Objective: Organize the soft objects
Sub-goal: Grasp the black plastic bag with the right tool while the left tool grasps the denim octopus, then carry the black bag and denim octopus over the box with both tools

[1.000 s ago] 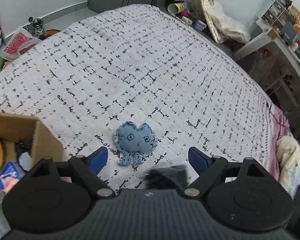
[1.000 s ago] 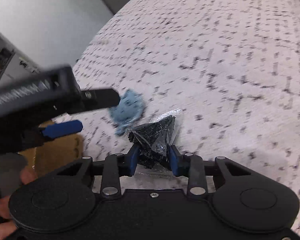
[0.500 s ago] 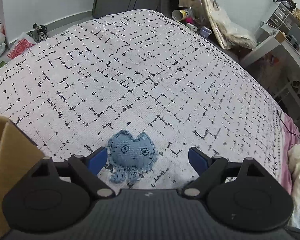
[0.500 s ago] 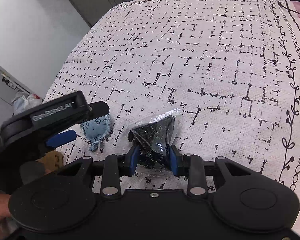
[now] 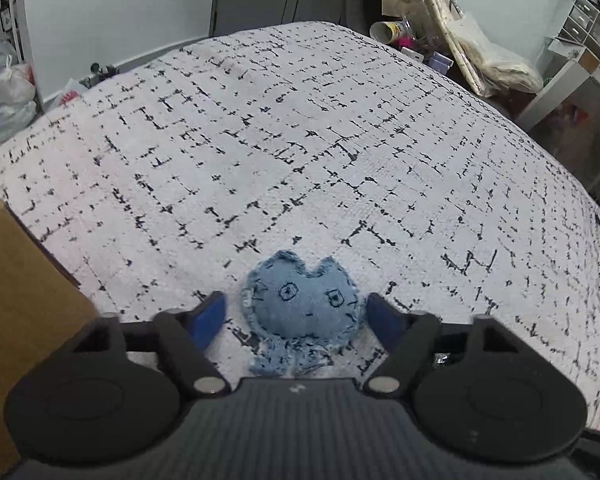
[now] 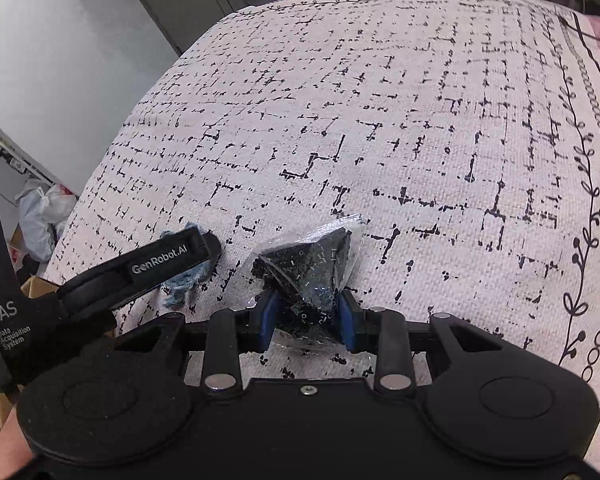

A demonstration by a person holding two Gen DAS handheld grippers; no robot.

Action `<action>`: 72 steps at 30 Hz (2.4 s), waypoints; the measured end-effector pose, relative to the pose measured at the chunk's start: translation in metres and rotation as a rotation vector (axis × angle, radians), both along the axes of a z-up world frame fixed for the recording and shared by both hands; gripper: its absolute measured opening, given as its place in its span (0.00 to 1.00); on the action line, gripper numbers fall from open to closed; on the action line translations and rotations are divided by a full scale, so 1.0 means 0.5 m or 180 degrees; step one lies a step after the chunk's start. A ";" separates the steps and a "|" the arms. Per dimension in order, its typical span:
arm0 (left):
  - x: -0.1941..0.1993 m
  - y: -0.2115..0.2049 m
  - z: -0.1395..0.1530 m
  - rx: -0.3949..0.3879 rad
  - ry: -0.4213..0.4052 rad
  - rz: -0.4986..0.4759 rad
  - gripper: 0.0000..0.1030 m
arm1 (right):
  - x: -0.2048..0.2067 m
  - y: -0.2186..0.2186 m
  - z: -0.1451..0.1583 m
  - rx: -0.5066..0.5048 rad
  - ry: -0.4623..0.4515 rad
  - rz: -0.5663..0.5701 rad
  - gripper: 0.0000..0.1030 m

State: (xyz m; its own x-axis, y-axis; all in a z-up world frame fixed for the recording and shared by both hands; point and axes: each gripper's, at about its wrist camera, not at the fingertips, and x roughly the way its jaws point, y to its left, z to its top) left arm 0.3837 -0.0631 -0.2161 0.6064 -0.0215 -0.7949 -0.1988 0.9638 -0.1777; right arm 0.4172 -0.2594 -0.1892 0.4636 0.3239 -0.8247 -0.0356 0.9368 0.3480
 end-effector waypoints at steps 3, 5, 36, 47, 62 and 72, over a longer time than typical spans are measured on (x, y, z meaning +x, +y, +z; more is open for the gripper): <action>-0.006 -0.009 0.004 0.0150 0.0004 -0.0087 0.51 | -0.008 0.013 0.010 -0.0102 -0.0077 0.0085 0.29; -0.013 -0.005 0.010 0.0054 0.0004 -0.0068 0.46 | -0.010 0.017 0.014 -0.0083 -0.0090 0.0113 0.28; -0.159 0.059 0.255 -0.0202 -0.0310 -0.0061 0.44 | -0.083 -0.003 0.163 0.0454 -0.0778 0.0262 0.20; -0.227 0.157 0.330 -0.0180 -0.0409 0.0209 0.44 | -0.118 0.037 0.207 0.0646 -0.0962 0.0454 0.20; -0.306 0.295 0.341 -0.0273 -0.0362 0.0500 0.44 | -0.167 0.172 0.258 0.0549 -0.1154 0.1018 0.20; -0.336 0.379 0.338 -0.0381 -0.0354 0.0675 0.44 | -0.199 0.256 0.245 0.0390 -0.1079 0.1311 0.21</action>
State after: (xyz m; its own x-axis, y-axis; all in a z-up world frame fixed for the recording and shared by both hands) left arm 0.2159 0.1266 -0.0474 0.6908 0.0255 -0.7226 -0.3670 0.8735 -0.3200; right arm 0.3177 -0.1315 -0.0666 0.5114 0.6192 -0.5958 -0.5202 0.7750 0.3589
